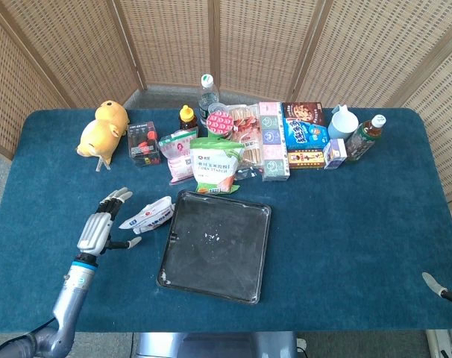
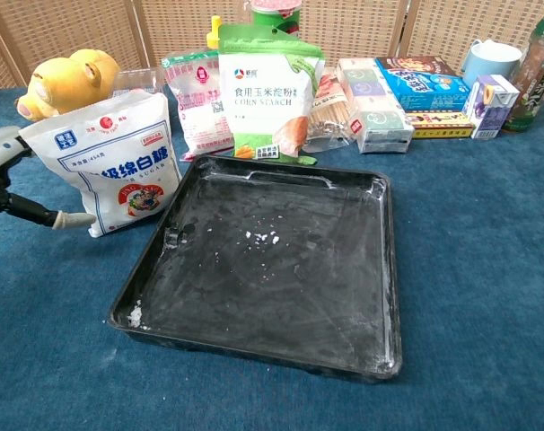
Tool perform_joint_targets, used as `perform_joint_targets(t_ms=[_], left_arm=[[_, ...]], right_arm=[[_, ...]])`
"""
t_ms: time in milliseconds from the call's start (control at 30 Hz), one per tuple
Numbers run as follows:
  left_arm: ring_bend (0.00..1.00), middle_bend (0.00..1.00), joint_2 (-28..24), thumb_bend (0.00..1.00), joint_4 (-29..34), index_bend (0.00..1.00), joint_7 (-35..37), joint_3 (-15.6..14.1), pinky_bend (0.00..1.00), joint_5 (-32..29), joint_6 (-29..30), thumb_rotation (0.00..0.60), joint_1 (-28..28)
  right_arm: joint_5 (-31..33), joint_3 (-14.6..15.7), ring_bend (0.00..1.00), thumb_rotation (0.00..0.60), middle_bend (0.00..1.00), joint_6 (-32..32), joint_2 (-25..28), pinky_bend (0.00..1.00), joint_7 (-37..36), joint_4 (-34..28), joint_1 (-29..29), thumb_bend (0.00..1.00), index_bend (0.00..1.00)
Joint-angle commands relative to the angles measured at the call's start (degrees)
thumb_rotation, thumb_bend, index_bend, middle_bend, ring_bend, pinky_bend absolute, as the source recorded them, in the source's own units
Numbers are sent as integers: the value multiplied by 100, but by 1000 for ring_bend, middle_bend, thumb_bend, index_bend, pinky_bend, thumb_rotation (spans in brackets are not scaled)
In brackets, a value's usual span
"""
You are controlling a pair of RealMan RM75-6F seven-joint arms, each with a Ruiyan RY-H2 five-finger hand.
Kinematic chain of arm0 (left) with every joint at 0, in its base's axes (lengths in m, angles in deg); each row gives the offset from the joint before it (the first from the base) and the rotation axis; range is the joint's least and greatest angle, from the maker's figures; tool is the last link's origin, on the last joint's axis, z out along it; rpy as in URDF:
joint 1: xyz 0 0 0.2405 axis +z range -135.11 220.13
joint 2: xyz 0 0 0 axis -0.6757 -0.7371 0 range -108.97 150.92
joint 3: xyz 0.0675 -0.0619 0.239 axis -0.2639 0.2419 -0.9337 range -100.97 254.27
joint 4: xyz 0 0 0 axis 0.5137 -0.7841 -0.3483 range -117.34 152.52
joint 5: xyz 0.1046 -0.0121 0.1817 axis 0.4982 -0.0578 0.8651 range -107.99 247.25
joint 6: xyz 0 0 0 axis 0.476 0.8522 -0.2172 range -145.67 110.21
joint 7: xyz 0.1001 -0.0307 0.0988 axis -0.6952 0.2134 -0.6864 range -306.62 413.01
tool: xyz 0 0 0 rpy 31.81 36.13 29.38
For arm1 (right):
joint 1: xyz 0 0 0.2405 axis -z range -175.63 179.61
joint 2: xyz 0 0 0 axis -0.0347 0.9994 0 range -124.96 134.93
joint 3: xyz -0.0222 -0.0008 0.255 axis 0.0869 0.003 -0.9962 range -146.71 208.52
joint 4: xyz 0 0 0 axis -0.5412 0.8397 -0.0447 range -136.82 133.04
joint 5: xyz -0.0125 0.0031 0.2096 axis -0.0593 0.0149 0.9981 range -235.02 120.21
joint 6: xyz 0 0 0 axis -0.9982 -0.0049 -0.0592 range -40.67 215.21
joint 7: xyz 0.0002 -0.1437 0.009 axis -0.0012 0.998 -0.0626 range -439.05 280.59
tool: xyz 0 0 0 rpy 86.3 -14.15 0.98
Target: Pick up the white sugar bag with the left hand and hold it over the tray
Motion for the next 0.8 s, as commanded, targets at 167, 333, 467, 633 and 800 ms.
perform_joint_targets(t_ms=[167, 333, 467, 633, 800], left_arm=[[26, 47, 216, 139, -170, 76, -161, -4, 68, -50, -67, 600, -94], [25, 46, 424, 141, -446, 75, -295, 50, 68, -129, -87, 600, -165], [26, 46, 609, 144, -666, 76, -321, 113, 69, -222, -129, 600, -221], [26, 43, 798, 156, -898, 75, -321, 124, 69, -244, -166, 600, -286], [42, 44, 1022, 239, -1110, 91, -212, 171, 129, -237, -119, 600, -348]], right_arm=[[53, -27, 0, 600, 0, 3, 15, 0, -98, 17, 1, 94, 43], [75, -30, 0, 600, 0, -8, 47, 0, -231, 30, 6, 94, 43], [86, -32, 0, 600, 0, 1, 63, 0, -295, 43, 17, 93, 43], [78, -31, 0, 600, 0, 7, 73, 0, -345, 48, 21, 94, 43], [84, -34, 0, 600, 0, 2, 86, 0, -421, 61, 21, 93, 43]])
